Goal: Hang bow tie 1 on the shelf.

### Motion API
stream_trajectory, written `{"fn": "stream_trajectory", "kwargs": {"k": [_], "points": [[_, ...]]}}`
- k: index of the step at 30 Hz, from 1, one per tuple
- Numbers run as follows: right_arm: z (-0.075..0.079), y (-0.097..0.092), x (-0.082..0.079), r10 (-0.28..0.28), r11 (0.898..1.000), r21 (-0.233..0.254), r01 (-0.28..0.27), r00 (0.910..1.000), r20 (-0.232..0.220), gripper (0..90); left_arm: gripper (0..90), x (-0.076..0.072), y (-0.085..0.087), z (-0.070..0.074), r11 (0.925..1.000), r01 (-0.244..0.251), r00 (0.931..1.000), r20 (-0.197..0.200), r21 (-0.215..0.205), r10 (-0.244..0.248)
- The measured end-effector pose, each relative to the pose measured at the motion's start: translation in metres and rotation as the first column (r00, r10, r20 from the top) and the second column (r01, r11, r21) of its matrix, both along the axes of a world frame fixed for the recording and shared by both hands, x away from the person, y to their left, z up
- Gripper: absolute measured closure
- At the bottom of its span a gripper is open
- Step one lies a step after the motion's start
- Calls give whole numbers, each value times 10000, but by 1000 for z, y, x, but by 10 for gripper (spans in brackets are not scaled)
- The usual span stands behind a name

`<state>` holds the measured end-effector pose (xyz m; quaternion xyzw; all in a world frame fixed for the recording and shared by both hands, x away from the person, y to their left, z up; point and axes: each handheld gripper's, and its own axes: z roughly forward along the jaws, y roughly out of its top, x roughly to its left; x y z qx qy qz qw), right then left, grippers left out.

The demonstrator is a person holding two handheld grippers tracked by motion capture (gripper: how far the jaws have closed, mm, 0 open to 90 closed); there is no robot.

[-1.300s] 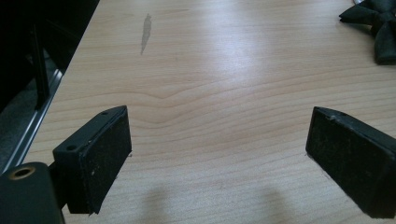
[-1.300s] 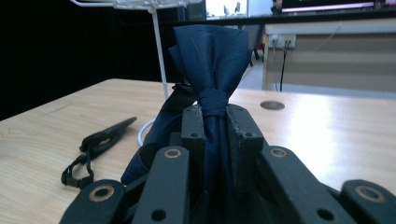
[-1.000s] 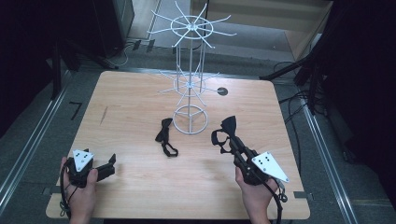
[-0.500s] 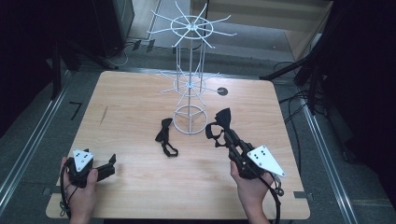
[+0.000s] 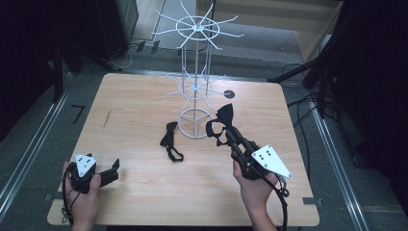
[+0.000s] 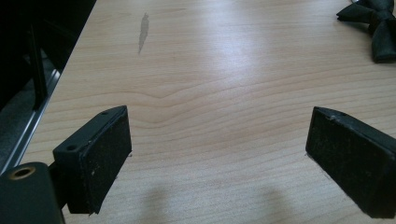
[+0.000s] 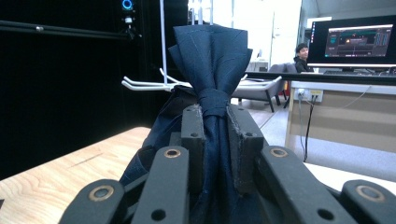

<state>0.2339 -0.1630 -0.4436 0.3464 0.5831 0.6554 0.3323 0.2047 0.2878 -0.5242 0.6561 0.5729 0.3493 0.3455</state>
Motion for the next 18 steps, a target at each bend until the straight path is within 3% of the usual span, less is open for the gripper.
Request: {"fn": "stream_trajectory", "kwargs": {"k": [18], "points": [[17, 12, 7, 121, 9998, 177, -125, 9996, 263, 795, 76, 0, 0, 0, 10000, -1, 10000, -13, -1, 1]]}}
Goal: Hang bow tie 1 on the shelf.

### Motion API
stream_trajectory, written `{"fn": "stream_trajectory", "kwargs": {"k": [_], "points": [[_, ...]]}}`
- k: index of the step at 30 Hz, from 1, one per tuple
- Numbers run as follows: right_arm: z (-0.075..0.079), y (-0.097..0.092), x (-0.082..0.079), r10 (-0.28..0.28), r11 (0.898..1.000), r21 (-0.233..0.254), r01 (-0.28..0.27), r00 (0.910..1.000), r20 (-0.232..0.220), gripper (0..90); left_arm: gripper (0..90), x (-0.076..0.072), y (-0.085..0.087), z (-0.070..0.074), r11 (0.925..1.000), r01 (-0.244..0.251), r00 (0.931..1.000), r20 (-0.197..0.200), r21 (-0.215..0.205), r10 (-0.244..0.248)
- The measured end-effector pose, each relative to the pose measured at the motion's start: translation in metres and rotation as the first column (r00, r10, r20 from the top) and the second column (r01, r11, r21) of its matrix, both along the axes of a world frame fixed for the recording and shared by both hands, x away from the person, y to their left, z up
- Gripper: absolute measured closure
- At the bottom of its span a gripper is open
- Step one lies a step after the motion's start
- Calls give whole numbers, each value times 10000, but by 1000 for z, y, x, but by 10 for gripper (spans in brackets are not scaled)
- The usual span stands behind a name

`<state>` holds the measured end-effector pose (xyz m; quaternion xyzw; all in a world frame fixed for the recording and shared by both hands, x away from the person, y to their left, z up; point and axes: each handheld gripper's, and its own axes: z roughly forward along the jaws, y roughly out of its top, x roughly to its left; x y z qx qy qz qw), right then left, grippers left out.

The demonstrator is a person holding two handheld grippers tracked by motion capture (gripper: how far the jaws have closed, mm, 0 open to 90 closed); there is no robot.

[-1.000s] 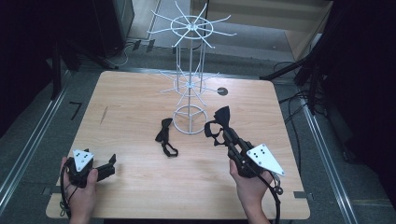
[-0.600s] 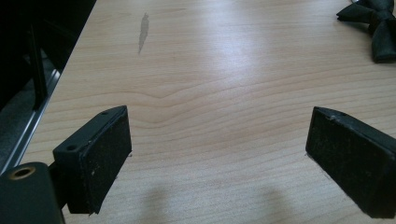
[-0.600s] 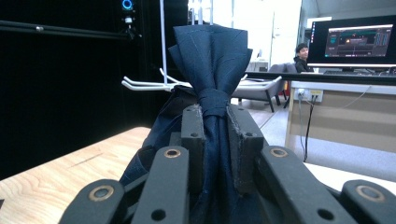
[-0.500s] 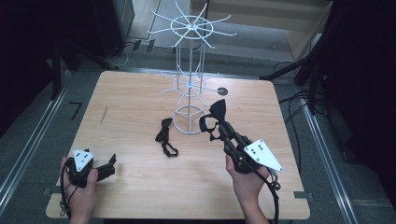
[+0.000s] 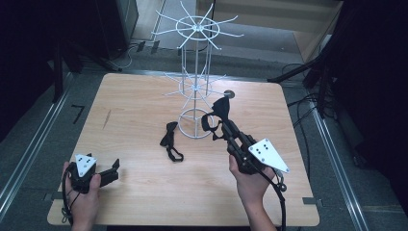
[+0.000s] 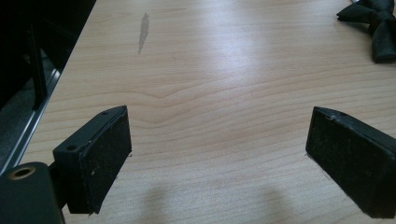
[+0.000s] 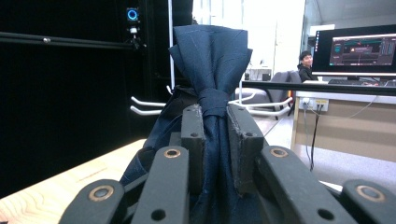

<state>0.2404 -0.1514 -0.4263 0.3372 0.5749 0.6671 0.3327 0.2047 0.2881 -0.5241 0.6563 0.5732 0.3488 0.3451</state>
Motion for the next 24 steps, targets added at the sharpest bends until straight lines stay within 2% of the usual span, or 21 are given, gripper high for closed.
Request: {"fn": "stream_trajectory", "kwargs": {"k": [13, 24], "points": [[7, 3, 9, -30, 10000, -27, 30, 10000, 11, 794, 76, 0, 0, 0, 10000, 1, 10000, -8, 2, -1], [4, 2, 27, -146, 9999, 64, 149, 9988, -465, 794, 76, 0, 0, 0, 10000, 0, 10000, 0, -11, 0]]}}
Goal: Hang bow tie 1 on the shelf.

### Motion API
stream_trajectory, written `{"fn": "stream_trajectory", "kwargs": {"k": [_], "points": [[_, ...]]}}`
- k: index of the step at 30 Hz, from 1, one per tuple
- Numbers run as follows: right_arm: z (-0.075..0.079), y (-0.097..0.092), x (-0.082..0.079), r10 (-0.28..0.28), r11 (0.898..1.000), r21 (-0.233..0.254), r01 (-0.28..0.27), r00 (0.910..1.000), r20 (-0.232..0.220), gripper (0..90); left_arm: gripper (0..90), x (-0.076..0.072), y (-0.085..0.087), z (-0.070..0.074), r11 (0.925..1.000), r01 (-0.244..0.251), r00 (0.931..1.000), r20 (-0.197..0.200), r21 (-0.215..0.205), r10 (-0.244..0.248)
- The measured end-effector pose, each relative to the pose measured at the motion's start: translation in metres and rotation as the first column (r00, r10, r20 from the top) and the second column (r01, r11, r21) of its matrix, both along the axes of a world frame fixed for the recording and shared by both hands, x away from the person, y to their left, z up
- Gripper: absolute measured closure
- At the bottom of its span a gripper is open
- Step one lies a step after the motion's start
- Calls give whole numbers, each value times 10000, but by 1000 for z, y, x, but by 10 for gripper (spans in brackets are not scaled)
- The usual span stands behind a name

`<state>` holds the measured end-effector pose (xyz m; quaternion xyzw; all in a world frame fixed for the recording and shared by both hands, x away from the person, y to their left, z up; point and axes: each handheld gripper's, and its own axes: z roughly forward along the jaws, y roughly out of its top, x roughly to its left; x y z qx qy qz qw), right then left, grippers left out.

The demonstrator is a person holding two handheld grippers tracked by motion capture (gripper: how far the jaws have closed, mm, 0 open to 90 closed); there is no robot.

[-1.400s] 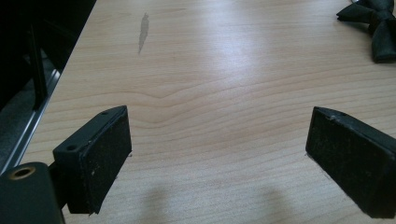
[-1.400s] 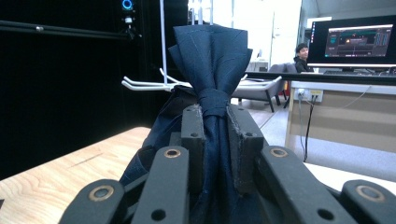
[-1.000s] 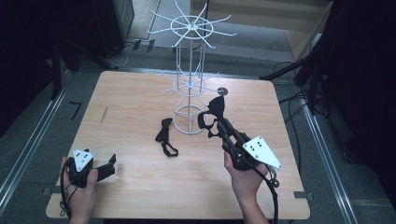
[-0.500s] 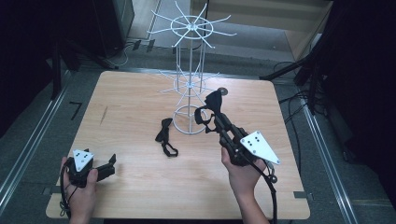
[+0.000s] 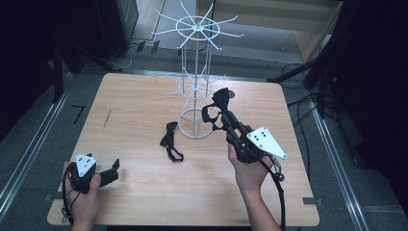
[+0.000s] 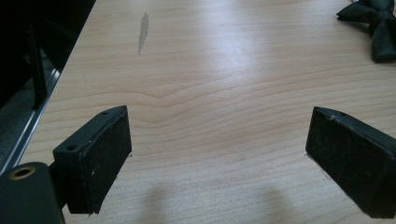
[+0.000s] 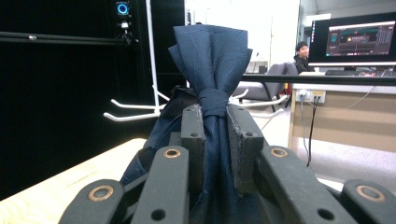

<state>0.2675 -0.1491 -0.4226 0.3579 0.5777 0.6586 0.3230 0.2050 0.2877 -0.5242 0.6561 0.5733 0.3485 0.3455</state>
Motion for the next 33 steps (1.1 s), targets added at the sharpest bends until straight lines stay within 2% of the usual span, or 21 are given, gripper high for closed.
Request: {"fn": "stream_trajectory", "kwargs": {"k": [10, 21, 33], "points": [[-5, 0, 13, 13, 9998, 198, -7, 9996, -295, 794, 76, 0, 0, 0, 10000, 3, 10000, -9, 43, -3], [-6, 8, 25, 25, 9999, -158, -31, 9995, -328, 792, 76, 0, 0, 0, 10000, 5, 10000, -9, -2, -5], [-13, 12, 40, 64, 9999, -108, -71, 9976, -692, 787, 76, 1, 0, 0, 10000, -9, 10000, -41, -4, 9]]}}
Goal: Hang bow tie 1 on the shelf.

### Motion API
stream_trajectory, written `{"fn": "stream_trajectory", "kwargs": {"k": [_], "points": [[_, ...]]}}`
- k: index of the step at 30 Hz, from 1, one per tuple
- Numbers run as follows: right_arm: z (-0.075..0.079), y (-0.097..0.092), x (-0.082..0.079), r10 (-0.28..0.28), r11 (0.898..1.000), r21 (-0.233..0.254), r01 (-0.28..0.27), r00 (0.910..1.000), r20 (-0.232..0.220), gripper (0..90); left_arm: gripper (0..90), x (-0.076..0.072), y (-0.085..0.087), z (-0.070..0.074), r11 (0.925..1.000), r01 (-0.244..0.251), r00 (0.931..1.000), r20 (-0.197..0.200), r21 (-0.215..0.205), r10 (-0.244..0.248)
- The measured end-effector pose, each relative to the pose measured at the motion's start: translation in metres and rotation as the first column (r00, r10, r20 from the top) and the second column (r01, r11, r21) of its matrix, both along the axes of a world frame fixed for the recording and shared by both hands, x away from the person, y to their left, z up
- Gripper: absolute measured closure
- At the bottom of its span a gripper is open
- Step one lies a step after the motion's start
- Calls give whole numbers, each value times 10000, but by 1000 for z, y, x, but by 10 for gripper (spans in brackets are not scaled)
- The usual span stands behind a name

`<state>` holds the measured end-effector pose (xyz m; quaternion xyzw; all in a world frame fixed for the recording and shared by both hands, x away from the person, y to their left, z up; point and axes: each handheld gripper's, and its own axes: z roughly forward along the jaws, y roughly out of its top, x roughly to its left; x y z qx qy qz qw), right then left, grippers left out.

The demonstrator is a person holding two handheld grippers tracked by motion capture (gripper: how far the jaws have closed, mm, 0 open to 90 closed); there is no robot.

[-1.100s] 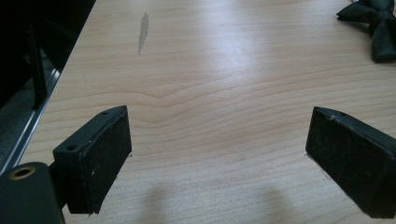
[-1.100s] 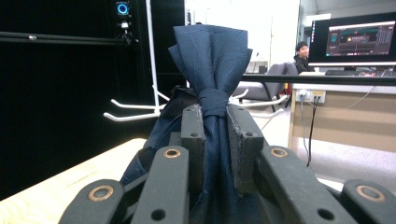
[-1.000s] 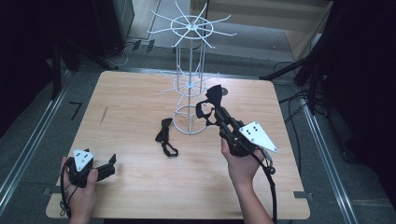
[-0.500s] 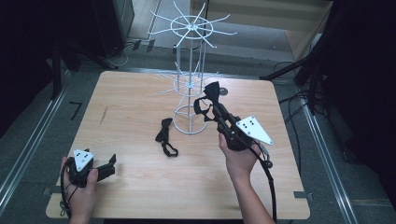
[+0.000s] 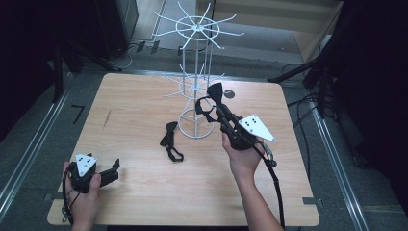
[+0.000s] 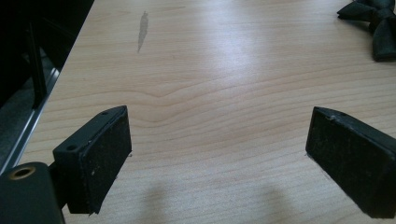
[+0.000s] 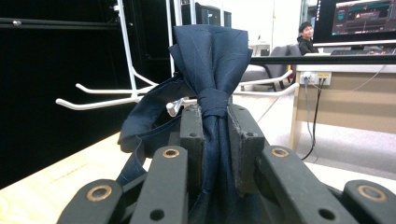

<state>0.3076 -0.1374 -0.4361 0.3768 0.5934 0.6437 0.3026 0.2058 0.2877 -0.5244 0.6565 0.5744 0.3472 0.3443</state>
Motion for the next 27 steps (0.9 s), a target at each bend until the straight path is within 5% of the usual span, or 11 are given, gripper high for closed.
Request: {"fn": "stream_trajectory", "kwargs": {"k": [10, 21, 27], "points": [[-3, 3, 9, 21, 9999, -100, -21, 10000, -80, 765, 76, 0, 0, 0, 10000, -21, 10000, -18, 14, 21], [-17, 5, 11, -159, 9966, -810, 143, 9997, -185, 650, 76, 0, 0, 0, 10000, -8, 10000, -42, 29, 8], [-23, 0, 6, -160, 9972, -731, 140, 9995, -270, 565, 77, 0, 0, 0, 10000, -25, 10000, -42, 50, 25]]}}
